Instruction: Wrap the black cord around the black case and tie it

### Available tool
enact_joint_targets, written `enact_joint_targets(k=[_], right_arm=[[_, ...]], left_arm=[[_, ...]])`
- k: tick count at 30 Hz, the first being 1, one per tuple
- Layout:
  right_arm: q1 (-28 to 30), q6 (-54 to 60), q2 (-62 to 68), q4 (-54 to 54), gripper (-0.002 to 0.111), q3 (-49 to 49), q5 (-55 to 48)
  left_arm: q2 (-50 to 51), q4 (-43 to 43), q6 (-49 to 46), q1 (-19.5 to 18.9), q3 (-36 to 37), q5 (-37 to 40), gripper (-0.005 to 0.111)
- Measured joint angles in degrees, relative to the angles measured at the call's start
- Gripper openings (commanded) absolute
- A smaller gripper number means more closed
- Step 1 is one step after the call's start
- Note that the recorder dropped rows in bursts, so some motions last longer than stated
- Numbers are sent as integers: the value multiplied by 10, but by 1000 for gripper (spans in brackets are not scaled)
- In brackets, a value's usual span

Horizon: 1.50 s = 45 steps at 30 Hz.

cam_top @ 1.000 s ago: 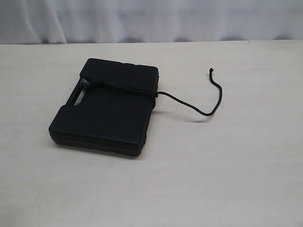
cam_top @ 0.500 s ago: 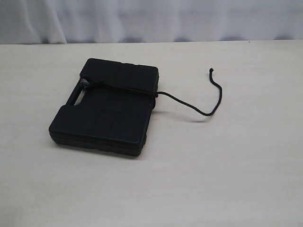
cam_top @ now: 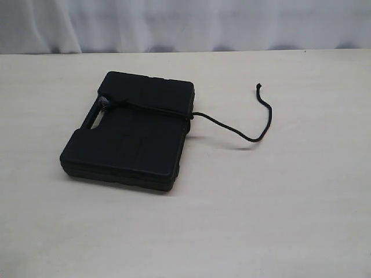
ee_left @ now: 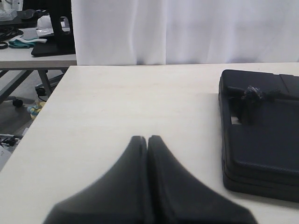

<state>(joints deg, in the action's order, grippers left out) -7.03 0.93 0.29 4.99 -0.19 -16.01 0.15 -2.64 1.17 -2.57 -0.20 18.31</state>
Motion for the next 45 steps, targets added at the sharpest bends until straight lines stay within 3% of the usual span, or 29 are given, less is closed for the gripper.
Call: enact_joint_targets(k=[45], right_arm=[[0,-5,0,-28,4,0,-38]], left_arm=[[0,0,0,0,0,0,0]])
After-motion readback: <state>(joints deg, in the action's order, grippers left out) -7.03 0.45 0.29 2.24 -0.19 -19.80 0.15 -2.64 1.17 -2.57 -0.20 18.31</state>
